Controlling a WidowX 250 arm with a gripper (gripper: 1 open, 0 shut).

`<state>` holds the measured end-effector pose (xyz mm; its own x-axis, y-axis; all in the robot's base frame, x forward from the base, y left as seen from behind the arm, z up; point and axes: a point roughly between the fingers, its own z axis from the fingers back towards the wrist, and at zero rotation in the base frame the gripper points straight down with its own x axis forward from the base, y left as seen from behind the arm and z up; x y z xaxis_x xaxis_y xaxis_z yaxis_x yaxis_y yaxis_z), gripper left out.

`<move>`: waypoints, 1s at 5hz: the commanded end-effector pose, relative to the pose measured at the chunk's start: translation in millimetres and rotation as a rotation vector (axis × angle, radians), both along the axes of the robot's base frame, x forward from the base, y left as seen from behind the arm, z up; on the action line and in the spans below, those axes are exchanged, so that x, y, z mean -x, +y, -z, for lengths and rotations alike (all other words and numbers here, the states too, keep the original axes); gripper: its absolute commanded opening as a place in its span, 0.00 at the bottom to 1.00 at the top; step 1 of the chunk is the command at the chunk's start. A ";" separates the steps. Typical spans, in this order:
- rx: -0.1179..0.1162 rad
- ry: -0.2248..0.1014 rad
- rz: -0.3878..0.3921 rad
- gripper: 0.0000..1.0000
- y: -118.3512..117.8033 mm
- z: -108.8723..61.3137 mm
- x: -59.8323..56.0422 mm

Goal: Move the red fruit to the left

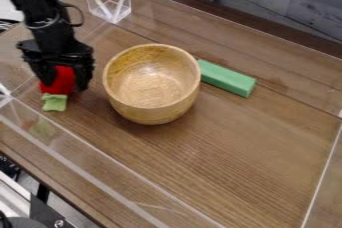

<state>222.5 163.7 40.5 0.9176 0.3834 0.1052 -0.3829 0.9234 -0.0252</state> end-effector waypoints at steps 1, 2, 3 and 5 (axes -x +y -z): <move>-0.022 -0.048 0.007 1.00 -15.9 -14.4 -15.5; -0.019 -0.054 -0.043 1.00 -15.1 -24.5 -17.5; -0.020 -0.051 -0.093 0.00 -12.0 -25.3 -19.0; -0.015 -0.054 -0.163 0.00 -0.2 -30.9 -11.7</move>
